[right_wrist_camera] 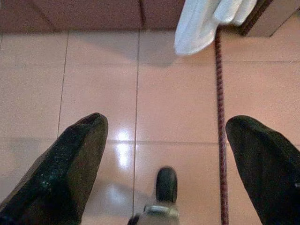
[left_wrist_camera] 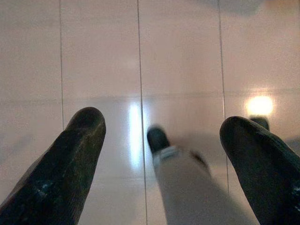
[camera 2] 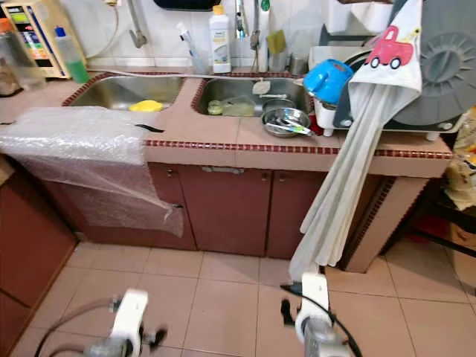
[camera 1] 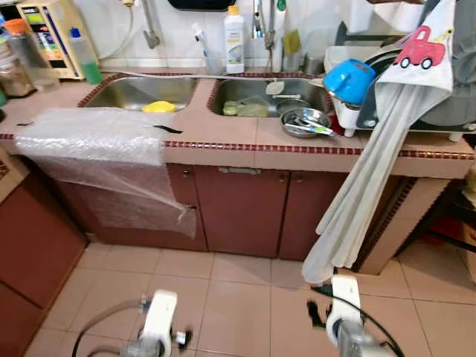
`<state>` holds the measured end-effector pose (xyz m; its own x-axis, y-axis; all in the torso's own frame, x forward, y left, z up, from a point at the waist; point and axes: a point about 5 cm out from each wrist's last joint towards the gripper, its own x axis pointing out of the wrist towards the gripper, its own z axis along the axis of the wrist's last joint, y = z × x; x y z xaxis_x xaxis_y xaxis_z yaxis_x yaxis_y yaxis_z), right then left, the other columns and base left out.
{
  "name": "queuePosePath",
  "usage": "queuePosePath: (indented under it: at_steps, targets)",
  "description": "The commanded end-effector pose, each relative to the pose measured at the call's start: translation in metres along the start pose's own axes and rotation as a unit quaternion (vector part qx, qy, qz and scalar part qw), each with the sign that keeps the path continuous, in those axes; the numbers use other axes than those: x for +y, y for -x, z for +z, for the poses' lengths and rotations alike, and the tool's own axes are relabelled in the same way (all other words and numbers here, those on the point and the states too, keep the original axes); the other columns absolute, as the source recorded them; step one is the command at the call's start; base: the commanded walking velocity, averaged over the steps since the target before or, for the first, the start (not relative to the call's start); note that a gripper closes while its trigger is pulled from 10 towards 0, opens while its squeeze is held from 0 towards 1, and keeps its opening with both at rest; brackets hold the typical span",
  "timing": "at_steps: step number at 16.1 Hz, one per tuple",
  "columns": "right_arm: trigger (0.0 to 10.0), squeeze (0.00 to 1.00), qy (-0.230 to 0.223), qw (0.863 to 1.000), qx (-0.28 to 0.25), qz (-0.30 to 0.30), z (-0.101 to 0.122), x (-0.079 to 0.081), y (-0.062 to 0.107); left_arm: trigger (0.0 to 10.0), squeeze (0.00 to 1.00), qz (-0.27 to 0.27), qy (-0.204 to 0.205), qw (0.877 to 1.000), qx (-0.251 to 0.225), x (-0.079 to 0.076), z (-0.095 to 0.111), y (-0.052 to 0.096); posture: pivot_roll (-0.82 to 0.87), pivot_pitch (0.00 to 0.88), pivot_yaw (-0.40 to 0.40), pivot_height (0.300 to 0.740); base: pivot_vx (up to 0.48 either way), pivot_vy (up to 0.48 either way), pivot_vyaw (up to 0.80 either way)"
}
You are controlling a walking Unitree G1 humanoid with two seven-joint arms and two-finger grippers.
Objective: Kitchen organization
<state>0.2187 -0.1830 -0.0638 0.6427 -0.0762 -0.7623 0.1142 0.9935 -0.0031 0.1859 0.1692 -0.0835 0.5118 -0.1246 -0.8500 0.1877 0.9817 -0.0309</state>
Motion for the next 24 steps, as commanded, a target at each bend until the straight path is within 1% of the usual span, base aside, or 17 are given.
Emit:
queuePosePath:
  at_steps: [1, 2, 3, 4, 6, 7, 8, 9, 10, 12, 13, 15, 18, 20, 24]
  targets:
    - [10.0, 0.00, 0.021, 1.000, 0.001, 0.011, 0.001, 0.010, -0.001, 10.0, 0.00, -0.002, -0.001, 1.000, 0.003, 0.003, 0.000, 0.000, 0.01, 0.000, 0.082, 0.740, 0.000, 0.000, 0.00]
    - [10.0, 0.00, 0.063, 0.998, 0.030, 0.007, -0.018, 0.006, 0.001, 10.0, 0.00, -0.003, -0.003, 1.000, 0.008, 0.001, -0.002, 0.000, 0.01, 0.000, 0.082, 0.740, 0.000, 0.000, 0.00]
    - [10.0, 0.00, 0.074, 0.997, 0.038, 0.005, -0.023, 0.003, 0.002, 10.0, 0.00, -0.004, -0.009, 1.000, 0.009, 0.000, -0.002, 0.000, 0.01, 0.000, 0.082, 0.740, 0.000, 0.000, 0.00]
    - [10.0, 0.00, 0.099, 0.994, 0.051, 0.004, -0.033, -0.005, 0.005, 10.0, 0.00, -0.006, -0.025, 1.000, 0.009, -0.002, 0.000, -0.001, 0.02, 0.000, 0.079, 0.740, 0.000, 0.000, 0.00]
    - [10.0, 0.00, 0.102, 0.993, 0.064, -0.009, -0.042, -0.016, 0.008, 10.0, 0.00, -0.005, -0.032, 0.999, 0.012, -0.005, -0.002, -0.001, 0.02, 0.000, 0.082, 0.740, 0.000, 0.000, 0.00]
    - [10.0, 0.00, 0.101, 0.992, 0.075, -0.024, -0.047, -0.026, 0.010, 10.0, 0.00, -0.007, -0.044, 0.999, 0.018, -0.007, -0.006, -0.002, 0.01, 0.000, 0.083, 0.740, 0.000, 0.000, 0.00]
    - [10.0, 0.00, 0.106, 0.991, 0.078, -0.027, -0.049, -0.029, 0.011, 10.0, 0.00, -0.009, -0.054, 0.998, 0.025, -0.011, -0.012, -0.001, 0.01, 0.000, 0.086, 0.740, 0.000, 0.000, 0.00]
    - [10.0, 0.00, 0.107, 0.990, 0.084, -0.032, -0.051, -0.032, 0.011, 10.0, 0.00, -0.011, -0.054, 0.998, 0.031, -0.015, -0.018, -0.001, 0.01, 0.000, 0.086, 0.740, 0.000, 0.000, -0.58]
    - [10.0, 0.00, 0.112, 0.990, 0.084, -0.032, -0.052, -0.032, 0.012, 10.0, 0.00, -0.012, -0.057, 0.997, 0.041, -0.021, -0.029, 0.000, 0.00, 0.000, 0.090, 0.740, 0.000, 0.000, -0.72]
    - [10.0, 0.00, 0.114, 0.990, 0.083, -0.029, -0.052, -0.031, 0.012, 10.0, 0.00, -0.016, -0.066, 0.997, 0.047, -0.028, -0.035, 0.000, 0.00, 0.000, 0.091, 0.740, 0.000, 0.000, -0.71]
    - [10.0, 0.00, 0.118, 0.989, 0.083, -0.025, -0.052, -0.030, 0.012, 10.0, 0.00, -0.019, -0.069, 0.996, 0.051, -0.034, -0.040, 0.001, 0.00, 0.000, 0.091, 0.740, 0.000, 0.000, -0.71]
    - [10.0, 0.00, 0.126, 0.989, 0.080, -0.012, -0.051, -0.023, 0.011, 10.0, 0.00, -0.025, -0.077, 0.995, 0.058, -0.047, -0.046, 0.001, 0.00, 0.000, 0.091, 0.740, 0.000, 0.000, -0.71]
    - [10.0, 0.00, 0.132, 0.988, 0.081, -0.007, -0.051, -0.020, 0.010, 10.0, 0.00, -0.030, -0.082, 0.994, 0.066, -0.059, -0.052, 0.001, 0.01, 0.000, 0.088, 0.740, 0.000, 0.000, -0.70]
    - [10.0, 0.00, 0.134, 0.987, 0.085, -0.008, -0.053, -0.019, 0.011, 10.0, 0.00, -0.021, -0.083, 0.994, 0.061, -0.043, -0.043, 0.000, 0.01, 0.000, 0.089, 0.740, 0.000, 0.000, -0.70]
    - [10.0, 0.00, 0.135, 0.987, 0.090, -0.011, -0.056, -0.021, 0.012, 10.0, 0.00, -0.020, -0.088, 0.994, 0.060, -0.041, -0.041, 0.000, 0.00, 0.000, 0.091, 0.740, 0.000, 0.000, -0.70]
